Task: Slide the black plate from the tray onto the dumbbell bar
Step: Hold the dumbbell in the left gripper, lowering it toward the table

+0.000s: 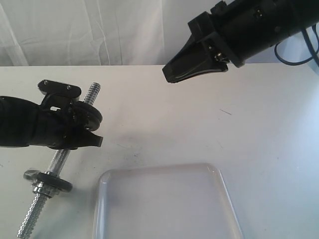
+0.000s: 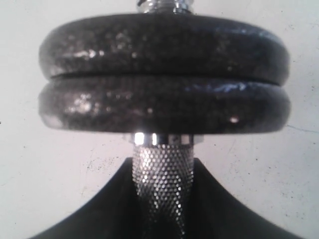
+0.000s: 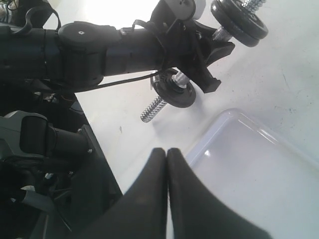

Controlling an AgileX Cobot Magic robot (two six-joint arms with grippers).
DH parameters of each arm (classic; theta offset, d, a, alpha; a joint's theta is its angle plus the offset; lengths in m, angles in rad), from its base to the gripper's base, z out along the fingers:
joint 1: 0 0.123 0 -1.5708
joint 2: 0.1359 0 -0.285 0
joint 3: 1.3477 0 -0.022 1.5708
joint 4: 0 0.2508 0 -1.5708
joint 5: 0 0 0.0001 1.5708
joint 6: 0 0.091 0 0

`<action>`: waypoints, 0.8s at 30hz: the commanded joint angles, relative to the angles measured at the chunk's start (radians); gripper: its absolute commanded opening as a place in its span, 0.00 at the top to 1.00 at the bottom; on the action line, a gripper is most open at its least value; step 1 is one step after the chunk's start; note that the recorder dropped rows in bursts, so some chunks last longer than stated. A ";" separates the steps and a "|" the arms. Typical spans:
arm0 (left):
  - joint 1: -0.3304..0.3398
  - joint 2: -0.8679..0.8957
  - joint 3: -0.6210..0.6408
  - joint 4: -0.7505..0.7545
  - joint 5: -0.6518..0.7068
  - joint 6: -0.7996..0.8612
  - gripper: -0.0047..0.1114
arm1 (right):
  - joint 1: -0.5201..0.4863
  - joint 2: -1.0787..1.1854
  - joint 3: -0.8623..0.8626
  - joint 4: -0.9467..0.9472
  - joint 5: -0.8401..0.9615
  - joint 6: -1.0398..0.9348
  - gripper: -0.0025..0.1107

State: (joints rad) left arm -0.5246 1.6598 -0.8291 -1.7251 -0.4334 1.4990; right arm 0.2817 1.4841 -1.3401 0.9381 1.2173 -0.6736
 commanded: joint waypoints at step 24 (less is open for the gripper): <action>0.002 -0.021 0.000 -0.019 0.075 -0.147 0.96 | -0.006 -0.008 0.004 0.007 0.004 0.002 0.98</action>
State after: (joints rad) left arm -0.5246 1.6747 -0.8268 -1.7251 -0.3824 1.3983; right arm 0.2817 1.4841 -1.3401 0.9381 1.2173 -0.6736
